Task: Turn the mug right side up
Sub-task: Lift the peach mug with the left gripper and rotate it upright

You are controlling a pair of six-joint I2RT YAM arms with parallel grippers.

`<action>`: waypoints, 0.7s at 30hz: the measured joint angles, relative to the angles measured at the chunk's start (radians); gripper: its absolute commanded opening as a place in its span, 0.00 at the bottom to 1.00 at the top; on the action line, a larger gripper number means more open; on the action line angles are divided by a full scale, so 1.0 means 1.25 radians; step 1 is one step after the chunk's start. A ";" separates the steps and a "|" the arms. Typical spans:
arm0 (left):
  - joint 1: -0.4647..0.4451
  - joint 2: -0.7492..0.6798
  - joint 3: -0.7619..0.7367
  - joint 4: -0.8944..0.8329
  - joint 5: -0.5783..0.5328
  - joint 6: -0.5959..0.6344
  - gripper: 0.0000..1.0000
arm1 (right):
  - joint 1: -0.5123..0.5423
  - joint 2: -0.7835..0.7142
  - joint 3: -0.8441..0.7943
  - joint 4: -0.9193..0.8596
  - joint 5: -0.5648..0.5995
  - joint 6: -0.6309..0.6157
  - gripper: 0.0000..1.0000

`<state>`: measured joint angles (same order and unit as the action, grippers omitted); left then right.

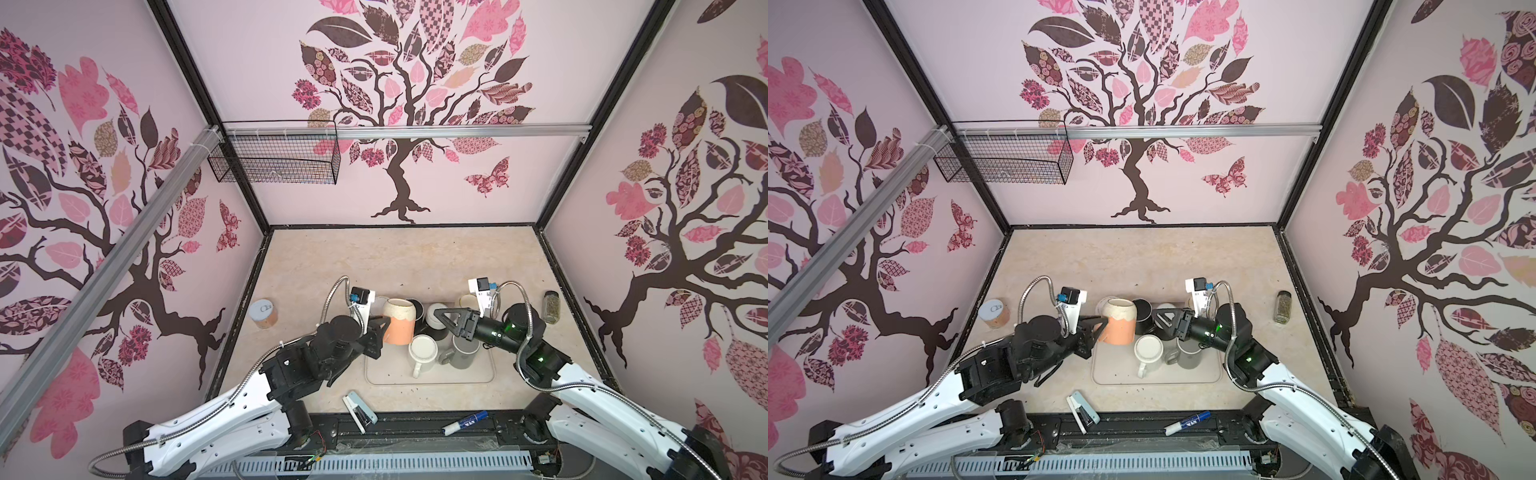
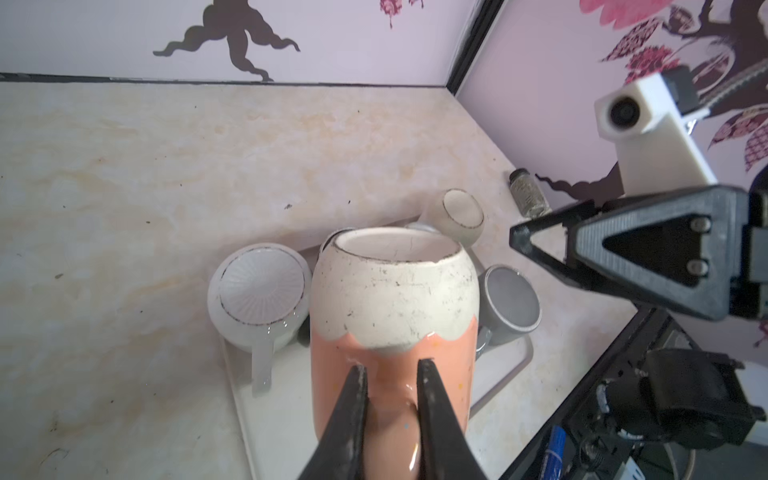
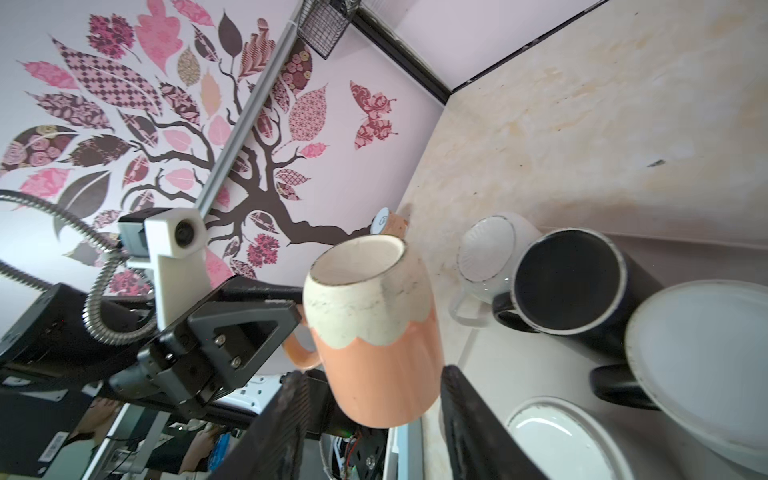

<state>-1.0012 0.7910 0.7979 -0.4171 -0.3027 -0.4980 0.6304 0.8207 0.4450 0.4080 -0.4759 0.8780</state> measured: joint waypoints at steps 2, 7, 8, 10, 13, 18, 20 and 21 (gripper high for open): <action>0.029 0.014 0.021 0.004 0.006 -0.002 0.00 | 0.005 0.001 0.000 0.010 -0.006 0.008 0.55; 0.049 0.078 0.096 0.002 0.013 0.001 0.00 | 0.008 0.017 0.001 0.002 -0.012 0.004 0.55; 0.048 0.080 0.097 -0.001 0.016 0.001 0.00 | 0.008 0.021 0.002 -0.007 -0.012 0.000 0.55; 0.047 0.077 0.097 -0.020 0.021 0.000 0.00 | 0.008 0.032 0.004 -0.023 -0.012 -0.009 0.54; 0.047 0.068 0.096 -0.046 0.022 -0.003 0.00 | 0.008 0.043 0.005 -0.038 -0.009 -0.022 0.55; 0.047 0.059 0.093 -0.064 0.022 -0.008 0.00 | 0.008 0.060 0.026 -0.076 -0.005 -0.043 0.55; 0.047 0.052 0.081 -0.063 0.021 -0.016 0.00 | 0.008 0.060 0.036 -0.083 -0.002 -0.053 0.55; 0.047 0.046 0.071 -0.063 0.021 -0.020 0.00 | 0.008 0.059 0.040 -0.086 0.002 -0.058 0.56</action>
<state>-0.9428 0.8490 0.8871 -0.4961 -0.2764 -0.5236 0.6403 0.8948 0.4953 0.3000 -0.4740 0.8055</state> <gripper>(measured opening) 0.181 0.553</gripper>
